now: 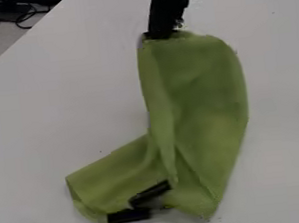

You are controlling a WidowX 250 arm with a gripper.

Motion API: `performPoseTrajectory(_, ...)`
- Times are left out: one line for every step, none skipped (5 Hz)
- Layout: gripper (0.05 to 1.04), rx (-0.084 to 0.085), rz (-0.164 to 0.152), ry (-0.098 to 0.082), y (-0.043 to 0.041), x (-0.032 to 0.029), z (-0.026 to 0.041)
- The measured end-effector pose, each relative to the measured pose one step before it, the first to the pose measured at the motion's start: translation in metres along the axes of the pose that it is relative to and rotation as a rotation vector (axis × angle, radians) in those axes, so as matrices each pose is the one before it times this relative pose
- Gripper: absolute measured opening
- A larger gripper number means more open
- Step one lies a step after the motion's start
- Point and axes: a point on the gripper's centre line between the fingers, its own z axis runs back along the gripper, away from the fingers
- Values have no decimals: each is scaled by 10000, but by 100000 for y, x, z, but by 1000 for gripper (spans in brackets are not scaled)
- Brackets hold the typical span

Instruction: Unfold cloth from middle to top left edge

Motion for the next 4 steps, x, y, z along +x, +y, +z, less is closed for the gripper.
performPoseTrajectory(56,262,-2150,-540,2153,1328,-1529)
performPoseTrajectory(55,-120,-1575,-54,2043,320,-1872)
performPoseTrajectory(55,-1,-1062,-380,1943,1241,-1681)
performPoseTrajectory(55,466,821,-546,649,-476,-2647)
